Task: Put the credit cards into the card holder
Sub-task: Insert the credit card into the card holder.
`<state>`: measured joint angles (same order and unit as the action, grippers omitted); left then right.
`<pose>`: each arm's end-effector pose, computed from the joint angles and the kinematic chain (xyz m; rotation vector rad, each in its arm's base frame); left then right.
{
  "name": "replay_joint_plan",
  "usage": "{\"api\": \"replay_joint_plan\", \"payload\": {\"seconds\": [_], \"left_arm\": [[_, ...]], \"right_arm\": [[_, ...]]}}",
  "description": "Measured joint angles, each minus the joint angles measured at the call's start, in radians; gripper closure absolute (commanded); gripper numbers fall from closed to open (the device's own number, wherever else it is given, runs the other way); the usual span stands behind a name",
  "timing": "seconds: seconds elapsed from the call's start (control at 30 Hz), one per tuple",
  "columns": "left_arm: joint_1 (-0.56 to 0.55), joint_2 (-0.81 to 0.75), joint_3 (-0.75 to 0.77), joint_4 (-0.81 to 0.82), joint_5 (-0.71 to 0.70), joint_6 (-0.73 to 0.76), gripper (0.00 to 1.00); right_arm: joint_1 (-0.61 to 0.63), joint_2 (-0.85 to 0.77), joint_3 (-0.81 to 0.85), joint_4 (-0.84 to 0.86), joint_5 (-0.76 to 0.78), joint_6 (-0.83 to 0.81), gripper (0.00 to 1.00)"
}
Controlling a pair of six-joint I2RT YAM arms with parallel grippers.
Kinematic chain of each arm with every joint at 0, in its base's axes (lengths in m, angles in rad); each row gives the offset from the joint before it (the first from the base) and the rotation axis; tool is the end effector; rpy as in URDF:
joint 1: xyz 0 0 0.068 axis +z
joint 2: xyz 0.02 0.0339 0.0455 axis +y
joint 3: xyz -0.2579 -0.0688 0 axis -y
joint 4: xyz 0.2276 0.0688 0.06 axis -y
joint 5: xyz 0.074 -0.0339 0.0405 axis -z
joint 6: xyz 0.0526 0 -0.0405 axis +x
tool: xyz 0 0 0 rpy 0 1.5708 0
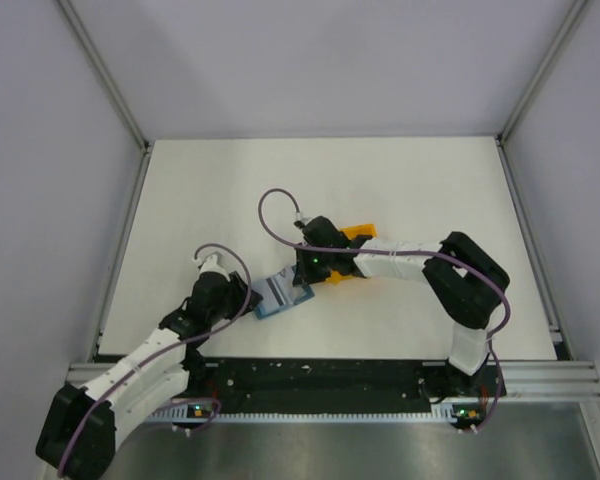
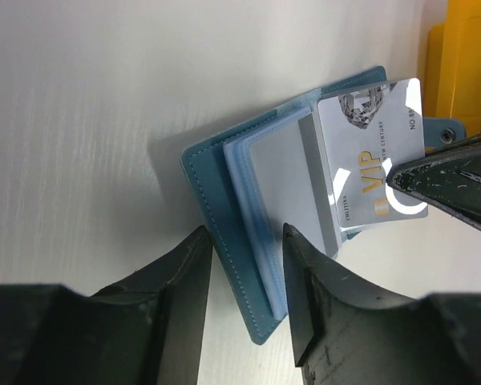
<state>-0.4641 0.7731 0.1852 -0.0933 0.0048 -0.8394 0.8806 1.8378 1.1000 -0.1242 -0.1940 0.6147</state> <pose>0.1398 -0.0702 0.1376 -0.4355 2.3080 -0.6836 0.2332 0.2984 0.1582 -0.4410 2.5856 0.8465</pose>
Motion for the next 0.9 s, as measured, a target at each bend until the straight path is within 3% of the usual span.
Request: {"api": "replay_joint_plan", "payload": {"seconds": [0.13,0.43,0.63,0.9], "left_arm": [[0.003,-0.04,-0.015,0.002,0.007,0.0,0.62],[0.005,-0.091,-0.029,0.068,0.052,-0.002,0.59],[0.005,-0.118,-0.032,0.075,0.06,-0.001,0.67],[0.005,-0.125,-0.04,0.09,0.06,-0.002,0.87]], "right_arm": [[0.0,0.002,0.0,0.002,-0.005,0.0,1.0],[0.0,0.003,0.0,0.003,-0.008,0.0,1.0],[0.0,0.004,0.0,0.004,-0.009,0.0,1.0],[0.0,0.004,0.0,0.004,-0.01,0.0,1.0]]}}
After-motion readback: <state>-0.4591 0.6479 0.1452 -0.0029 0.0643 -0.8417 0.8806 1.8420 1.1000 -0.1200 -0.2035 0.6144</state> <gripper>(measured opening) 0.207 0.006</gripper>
